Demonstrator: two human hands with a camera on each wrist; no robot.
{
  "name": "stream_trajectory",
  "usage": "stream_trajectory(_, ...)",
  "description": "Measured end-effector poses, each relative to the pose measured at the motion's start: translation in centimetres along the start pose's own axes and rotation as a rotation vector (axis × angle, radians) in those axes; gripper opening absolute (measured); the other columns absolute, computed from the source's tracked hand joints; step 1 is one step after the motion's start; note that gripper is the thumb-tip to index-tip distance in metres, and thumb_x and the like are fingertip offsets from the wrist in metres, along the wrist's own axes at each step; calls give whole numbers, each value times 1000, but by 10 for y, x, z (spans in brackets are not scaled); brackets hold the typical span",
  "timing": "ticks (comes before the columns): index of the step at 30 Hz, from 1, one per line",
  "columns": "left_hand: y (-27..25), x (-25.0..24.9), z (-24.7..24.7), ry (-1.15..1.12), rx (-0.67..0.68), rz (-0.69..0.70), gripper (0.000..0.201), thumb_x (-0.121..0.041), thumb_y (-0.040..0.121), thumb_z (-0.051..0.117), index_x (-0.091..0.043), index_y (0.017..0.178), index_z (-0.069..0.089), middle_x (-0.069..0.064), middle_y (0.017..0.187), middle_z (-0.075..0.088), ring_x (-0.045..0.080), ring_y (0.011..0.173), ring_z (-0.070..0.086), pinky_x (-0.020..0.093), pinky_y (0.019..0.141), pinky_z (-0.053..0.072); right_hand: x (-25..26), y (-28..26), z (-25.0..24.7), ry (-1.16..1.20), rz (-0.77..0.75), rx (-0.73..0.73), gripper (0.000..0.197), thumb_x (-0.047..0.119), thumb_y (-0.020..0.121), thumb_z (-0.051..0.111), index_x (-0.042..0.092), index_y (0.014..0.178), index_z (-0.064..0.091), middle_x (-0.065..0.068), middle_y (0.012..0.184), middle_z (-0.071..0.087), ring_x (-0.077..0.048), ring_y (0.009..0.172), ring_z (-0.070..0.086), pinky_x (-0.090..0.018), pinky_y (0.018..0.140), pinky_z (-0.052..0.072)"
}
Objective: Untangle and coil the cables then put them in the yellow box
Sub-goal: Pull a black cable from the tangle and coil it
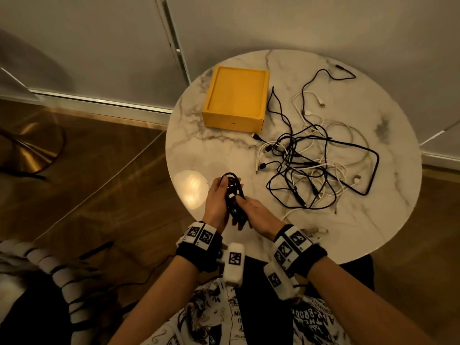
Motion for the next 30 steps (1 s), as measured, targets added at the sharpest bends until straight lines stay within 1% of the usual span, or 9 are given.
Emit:
stream_trajectory(2,2,1,4,23,4,21,9,-13,99,48,-9,106,53,11,94,69,22,80,68,35,73,55,-5,3,5,-251,13,14,46,45,103,23,14,91,54,-12,81,64,-20,67,60,-34,64,51)
stream_trajectory(4,11,-15,5,392,25,196,9,-10,93,58,-14,101,60,10,91,70,23,82,68,35,77,56,-14,5,4,-538,43,42,50,48,102,19,20,78,52,-19,92,65,-32,81,60,-39,76,47)
stream_trajectory(6,19,-28,11,748,54,347,8,-13,89,62,-17,94,67,4,90,71,17,81,67,22,75,50,-20,5,-7,-647,82,22,41,45,101,29,26,70,47,-22,95,63,-35,89,59,-36,73,41)
stream_trajectory(8,32,-28,12,973,45,389,10,-19,91,60,-14,95,68,4,92,71,18,85,65,19,71,44,-31,7,-24,-621,149,-52,36,46,96,42,17,79,54,-17,93,63,-33,89,59,-34,69,40)
stream_trajectory(13,59,-3,2,1278,-18,355,31,-29,95,51,-20,124,59,7,132,47,29,122,40,41,100,34,-45,2,-44,-595,194,-136,42,39,94,51,9,122,54,-13,124,60,-30,113,55,-33,89,43)
stream_trajectory(17,54,-3,3,1240,-45,368,31,-37,98,44,-26,119,64,-2,138,47,22,129,34,40,104,25,-42,0,-40,-443,140,-209,47,44,96,46,12,129,51,-12,126,61,-30,112,57,-33,91,45)
stream_trajectory(20,53,-8,1,1100,-27,330,48,-48,95,33,-21,120,65,0,138,51,22,128,41,39,105,30,-34,0,-37,-420,87,-246,44,46,96,46,12,122,54,-11,114,64,-30,105,58,-34,84,45)
stream_trajectory(27,45,-16,-35,489,-85,184,32,-26,101,43,-9,114,67,7,117,66,24,113,59,23,86,48,-40,4,-49,-552,94,-241,38,37,89,58,10,116,57,-13,114,59,-28,104,55,-34,87,44)
stream_trajectory(30,32,-30,-36,472,-22,259,32,-31,101,44,-16,121,64,-1,122,65,16,116,58,29,97,46,-38,5,-47,-594,63,-223,41,32,89,59,11,123,54,-13,118,55,-28,109,52,-31,89,39)
Point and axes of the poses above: each hand's wrist, its own y-axis towards the middle knuckle, its own z-axis out of the palm, x = y × z, the point moved 10 cm from there along y, towards the middle knuckle
